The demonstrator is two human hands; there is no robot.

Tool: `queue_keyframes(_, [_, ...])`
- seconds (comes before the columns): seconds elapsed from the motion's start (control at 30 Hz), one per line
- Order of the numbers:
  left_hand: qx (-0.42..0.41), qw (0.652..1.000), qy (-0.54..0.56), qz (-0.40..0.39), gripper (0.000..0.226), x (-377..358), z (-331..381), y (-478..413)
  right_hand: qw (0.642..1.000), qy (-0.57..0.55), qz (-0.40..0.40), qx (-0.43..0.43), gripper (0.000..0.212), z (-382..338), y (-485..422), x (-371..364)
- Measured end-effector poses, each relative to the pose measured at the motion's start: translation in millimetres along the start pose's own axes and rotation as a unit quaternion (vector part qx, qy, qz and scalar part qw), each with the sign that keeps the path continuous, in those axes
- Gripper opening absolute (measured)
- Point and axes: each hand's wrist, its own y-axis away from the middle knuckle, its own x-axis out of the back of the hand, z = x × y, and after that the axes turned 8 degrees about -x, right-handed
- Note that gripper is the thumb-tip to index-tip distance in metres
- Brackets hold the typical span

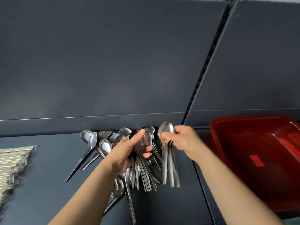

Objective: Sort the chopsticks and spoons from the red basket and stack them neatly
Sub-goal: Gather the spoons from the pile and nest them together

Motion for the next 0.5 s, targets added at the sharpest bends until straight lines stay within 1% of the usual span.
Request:
queue_keyframes(0.03, [0.005,1.000,-0.006,-0.013,0.029,-2,-1,1,0.999,0.001,-0.036,-0.005,0.014,0,4,-8])
queue_keyframes(0.1, [0.007,0.999,-0.023,-0.033,0.036,-4,-2,3,0.997,0.007,-0.081,-0.008,0.021,1,9,-20])
queue_keyframes(0.13, [0.001,0.999,-0.037,-0.035,0.036,-3,-2,5,0.996,0.011,-0.089,-0.005,0.024,1,11,-24])
queue_keyframes(0.27, [-0.012,0.998,-0.057,-0.012,0.036,4,-3,10,0.993,-0.007,-0.116,0.005,0.017,2,19,-37])
queue_keyframes(0.4, [-0.027,0.995,-0.100,-0.004,0.033,12,-5,19,0.986,-0.055,-0.157,-0.008,0.028,3,25,-46])
queue_keyframes(0.43, [-0.035,0.994,-0.107,0.008,0.030,14,-6,21,0.987,-0.060,-0.147,-0.010,0.026,5,24,-48])
queue_keyframes(0.47, [-0.043,0.993,-0.106,0.023,0.027,14,-7,22,0.992,-0.052,-0.114,-0.006,0.020,6,22,-48])
queue_keyframes(0.5, [-0.047,0.993,-0.100,0.042,0.025,16,-8,23,0.999,-0.019,-0.047,0.004,0.015,9,17,-46])
